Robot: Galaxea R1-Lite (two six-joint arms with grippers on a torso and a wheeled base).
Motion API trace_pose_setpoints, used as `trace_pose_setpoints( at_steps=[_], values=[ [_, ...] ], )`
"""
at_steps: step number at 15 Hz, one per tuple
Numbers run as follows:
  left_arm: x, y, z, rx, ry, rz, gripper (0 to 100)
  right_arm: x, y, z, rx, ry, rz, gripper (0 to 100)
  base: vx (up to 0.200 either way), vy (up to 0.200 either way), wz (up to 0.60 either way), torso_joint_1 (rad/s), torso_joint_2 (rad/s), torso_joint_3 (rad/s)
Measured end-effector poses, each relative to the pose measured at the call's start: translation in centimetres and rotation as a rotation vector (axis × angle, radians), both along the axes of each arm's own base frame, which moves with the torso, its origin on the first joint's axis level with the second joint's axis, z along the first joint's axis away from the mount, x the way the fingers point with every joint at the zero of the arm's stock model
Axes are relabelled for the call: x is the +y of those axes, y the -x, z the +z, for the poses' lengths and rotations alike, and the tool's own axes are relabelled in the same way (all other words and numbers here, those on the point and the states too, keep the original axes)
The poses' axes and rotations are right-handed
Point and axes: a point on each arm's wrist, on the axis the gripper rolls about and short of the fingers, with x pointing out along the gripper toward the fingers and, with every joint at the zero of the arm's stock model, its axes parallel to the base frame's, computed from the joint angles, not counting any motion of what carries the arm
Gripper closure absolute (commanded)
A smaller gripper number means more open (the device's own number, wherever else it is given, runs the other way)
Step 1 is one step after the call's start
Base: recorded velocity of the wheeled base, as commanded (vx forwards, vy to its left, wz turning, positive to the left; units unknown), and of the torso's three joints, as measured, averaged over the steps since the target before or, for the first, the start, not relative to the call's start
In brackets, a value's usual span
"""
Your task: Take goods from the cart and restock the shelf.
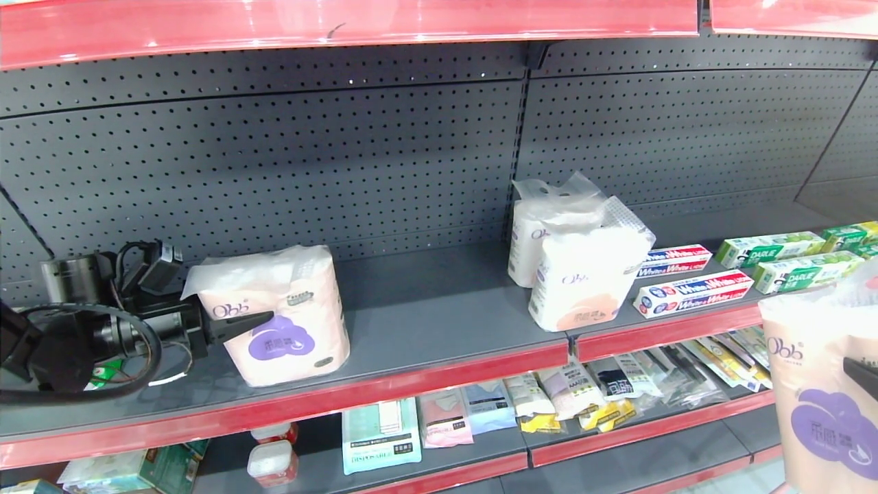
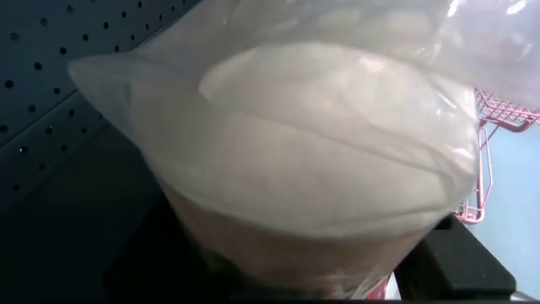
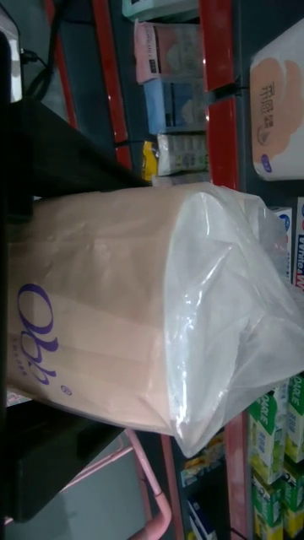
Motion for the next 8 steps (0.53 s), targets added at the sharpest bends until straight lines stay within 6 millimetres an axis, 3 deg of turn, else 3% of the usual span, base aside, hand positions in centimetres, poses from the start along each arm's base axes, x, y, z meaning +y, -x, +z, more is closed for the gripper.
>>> trace_pose_setpoints(
  at_steps=[8],
  values=[
    [0.65, 1.07, -0.04, 0.005, 0.008, 0.007, 100, -0.02, 0.03, -0.18, 0.007, 0.003, -0.008, 100, 0.0, 0.0, 0.0, 0.0, 0.0, 0.0]
  ],
)
